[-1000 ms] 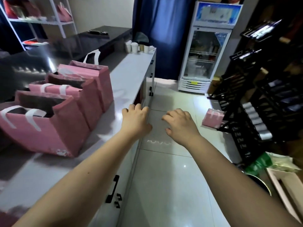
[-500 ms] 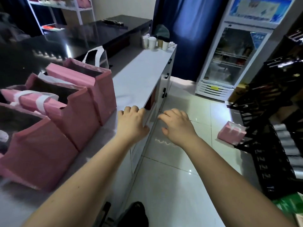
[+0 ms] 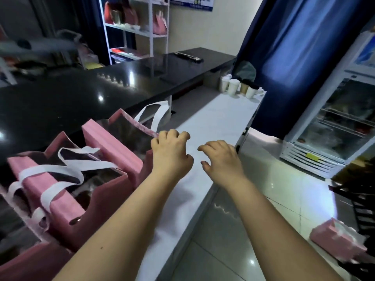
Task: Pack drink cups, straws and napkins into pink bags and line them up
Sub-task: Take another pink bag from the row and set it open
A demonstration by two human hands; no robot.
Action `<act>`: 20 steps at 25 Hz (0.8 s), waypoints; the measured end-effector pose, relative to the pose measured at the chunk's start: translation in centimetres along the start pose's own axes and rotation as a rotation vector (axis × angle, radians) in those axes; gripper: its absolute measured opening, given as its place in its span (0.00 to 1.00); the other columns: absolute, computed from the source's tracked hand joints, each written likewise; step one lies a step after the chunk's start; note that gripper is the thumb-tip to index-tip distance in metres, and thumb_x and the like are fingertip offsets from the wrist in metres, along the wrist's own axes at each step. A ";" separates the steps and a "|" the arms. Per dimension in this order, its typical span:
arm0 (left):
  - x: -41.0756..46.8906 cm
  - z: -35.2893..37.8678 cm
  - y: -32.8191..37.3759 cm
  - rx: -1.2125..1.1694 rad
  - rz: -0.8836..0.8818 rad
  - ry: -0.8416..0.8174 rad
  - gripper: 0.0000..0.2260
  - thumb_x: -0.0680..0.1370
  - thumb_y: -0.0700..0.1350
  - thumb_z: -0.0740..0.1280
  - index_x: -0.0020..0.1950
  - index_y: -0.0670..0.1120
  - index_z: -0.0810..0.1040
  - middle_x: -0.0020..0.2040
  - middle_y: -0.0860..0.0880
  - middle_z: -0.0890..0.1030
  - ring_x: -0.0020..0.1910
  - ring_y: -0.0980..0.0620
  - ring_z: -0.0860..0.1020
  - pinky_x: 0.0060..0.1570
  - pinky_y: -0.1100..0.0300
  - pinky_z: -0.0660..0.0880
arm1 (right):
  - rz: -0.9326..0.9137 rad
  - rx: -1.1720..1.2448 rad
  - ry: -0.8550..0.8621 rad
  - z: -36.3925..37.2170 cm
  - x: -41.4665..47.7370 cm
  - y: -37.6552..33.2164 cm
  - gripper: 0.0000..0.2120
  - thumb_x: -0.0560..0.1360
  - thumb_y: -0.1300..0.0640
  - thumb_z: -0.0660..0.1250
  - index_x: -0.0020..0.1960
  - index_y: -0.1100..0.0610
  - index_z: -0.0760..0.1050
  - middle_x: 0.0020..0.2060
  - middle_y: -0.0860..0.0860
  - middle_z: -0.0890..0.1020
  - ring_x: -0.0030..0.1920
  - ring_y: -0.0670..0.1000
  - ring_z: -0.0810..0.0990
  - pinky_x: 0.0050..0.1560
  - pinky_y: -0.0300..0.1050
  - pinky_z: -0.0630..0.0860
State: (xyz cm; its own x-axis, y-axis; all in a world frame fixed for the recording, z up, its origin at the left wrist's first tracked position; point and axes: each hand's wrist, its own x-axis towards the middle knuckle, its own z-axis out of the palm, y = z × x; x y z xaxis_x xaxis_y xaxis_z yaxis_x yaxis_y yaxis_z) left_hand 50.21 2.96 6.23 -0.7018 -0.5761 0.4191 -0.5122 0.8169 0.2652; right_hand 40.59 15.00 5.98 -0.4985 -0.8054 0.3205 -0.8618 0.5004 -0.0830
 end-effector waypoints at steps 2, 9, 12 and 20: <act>1.1 0.3 -0.8 0.043 -0.048 0.000 0.22 0.70 0.47 0.67 0.64 0.53 0.72 0.59 0.51 0.73 0.60 0.45 0.68 0.55 0.51 0.62 | -0.065 0.077 0.063 0.9 2.7 0.2 0.17 0.72 0.57 0.69 0.61 0.51 0.76 0.55 0.48 0.78 0.59 0.54 0.72 0.60 0.48 0.64; 2.9 1.4 -2.0 0.215 -0.400 0.088 0.16 0.72 0.49 0.65 0.60 0.53 0.74 0.54 0.51 0.75 0.57 0.45 0.70 0.53 0.50 0.63 | -0.425 0.321 0.080 4.5 10.8 1.4 0.19 0.68 0.64 0.69 0.59 0.56 0.78 0.53 0.51 0.80 0.56 0.58 0.75 0.54 0.52 0.70; 1.6 2.3 -0.8 0.308 -0.521 0.120 0.11 0.74 0.53 0.65 0.55 0.55 0.77 0.52 0.53 0.77 0.55 0.46 0.71 0.51 0.52 0.63 | -0.573 0.382 0.032 5.4 12.2 2.0 0.19 0.68 0.65 0.68 0.58 0.57 0.78 0.52 0.52 0.80 0.55 0.59 0.75 0.54 0.53 0.72; -1.7 3.2 3.6 0.307 -0.417 0.298 0.09 0.67 0.36 0.74 0.39 0.51 0.84 0.43 0.54 0.82 0.47 0.43 0.77 0.50 0.47 0.67 | -0.678 0.534 -0.029 6.4 15.4 5.0 0.18 0.69 0.68 0.66 0.59 0.59 0.78 0.53 0.54 0.81 0.55 0.60 0.74 0.55 0.54 0.72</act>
State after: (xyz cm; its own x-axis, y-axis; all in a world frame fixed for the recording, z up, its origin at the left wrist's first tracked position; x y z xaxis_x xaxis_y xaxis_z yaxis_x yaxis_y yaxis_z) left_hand 48.01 6.78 3.69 -0.2644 -0.7771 0.5711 -0.8656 0.4523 0.2148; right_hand 27.97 3.07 4.50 0.1430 -0.8878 0.4375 -0.8991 -0.3014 -0.3176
